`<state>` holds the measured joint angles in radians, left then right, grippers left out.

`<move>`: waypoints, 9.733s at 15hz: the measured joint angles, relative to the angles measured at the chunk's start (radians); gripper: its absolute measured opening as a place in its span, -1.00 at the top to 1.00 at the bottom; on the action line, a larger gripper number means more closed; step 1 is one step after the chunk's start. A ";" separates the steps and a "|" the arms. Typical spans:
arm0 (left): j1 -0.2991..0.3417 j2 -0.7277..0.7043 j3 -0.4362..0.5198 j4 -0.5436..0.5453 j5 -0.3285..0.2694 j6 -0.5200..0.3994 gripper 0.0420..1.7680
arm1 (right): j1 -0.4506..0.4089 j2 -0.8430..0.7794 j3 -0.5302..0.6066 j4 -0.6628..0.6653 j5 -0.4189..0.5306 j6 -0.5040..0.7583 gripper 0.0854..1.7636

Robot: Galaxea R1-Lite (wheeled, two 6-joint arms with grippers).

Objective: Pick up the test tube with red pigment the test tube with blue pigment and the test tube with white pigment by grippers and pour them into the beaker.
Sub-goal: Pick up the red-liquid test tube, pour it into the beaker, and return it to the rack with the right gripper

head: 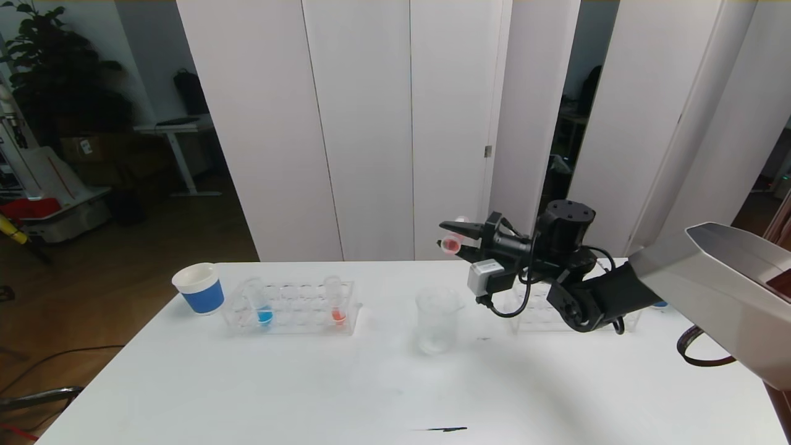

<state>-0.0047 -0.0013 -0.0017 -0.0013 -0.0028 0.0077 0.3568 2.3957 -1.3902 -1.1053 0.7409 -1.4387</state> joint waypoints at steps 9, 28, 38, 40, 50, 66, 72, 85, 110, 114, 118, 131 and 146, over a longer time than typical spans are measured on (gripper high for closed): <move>0.000 0.000 0.000 0.000 0.000 0.000 -0.97 | 0.000 0.024 -0.049 0.006 -0.004 -0.061 0.42; 0.000 0.000 0.000 0.000 0.000 0.000 -0.97 | -0.006 0.052 -0.122 0.006 0.108 -0.166 0.42; 0.000 0.000 0.000 0.000 0.000 0.000 -0.97 | 0.014 0.056 -0.143 -0.007 0.040 -0.148 0.42; 0.000 0.000 0.000 0.000 0.000 0.000 -0.97 | 0.023 0.055 -0.144 -0.052 0.009 -0.116 0.42; 0.000 0.000 0.000 0.000 0.000 0.000 -0.97 | 0.109 0.044 -0.267 -0.175 -0.514 0.309 0.42; 0.000 0.000 0.000 0.000 0.000 0.000 -0.97 | 0.032 -0.313 0.263 0.087 -1.106 1.429 0.42; 0.000 0.000 0.000 0.000 0.000 0.000 -0.97 | -0.068 -0.422 0.332 0.084 -1.110 1.474 0.42; 0.000 0.000 0.000 0.000 0.000 0.000 -0.97 | -0.559 -0.499 0.276 -0.021 -1.068 1.469 0.42; 0.000 0.000 0.000 0.000 0.000 0.000 -0.97 | -0.561 0.066 0.214 -0.125 -1.098 1.513 0.42; 0.000 0.000 0.000 0.000 0.000 0.000 -0.97 | -0.562 0.067 0.215 -0.126 -1.100 1.514 -0.65; 0.000 0.000 0.000 0.000 0.000 0.000 -0.97 | -0.560 0.042 0.222 -0.123 -1.100 1.516 -0.98; 0.000 0.000 0.000 0.000 0.000 0.000 -0.97 | -0.530 -0.591 0.488 0.138 -0.926 1.515 -0.98; 0.000 0.000 0.000 0.000 0.000 0.000 -0.97 | -0.493 -1.983 1.004 0.931 -0.722 1.480 -0.98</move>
<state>-0.0047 -0.0009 -0.0017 -0.0013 -0.0032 0.0077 -0.1366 0.4132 -0.3866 -0.1740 0.0191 0.0417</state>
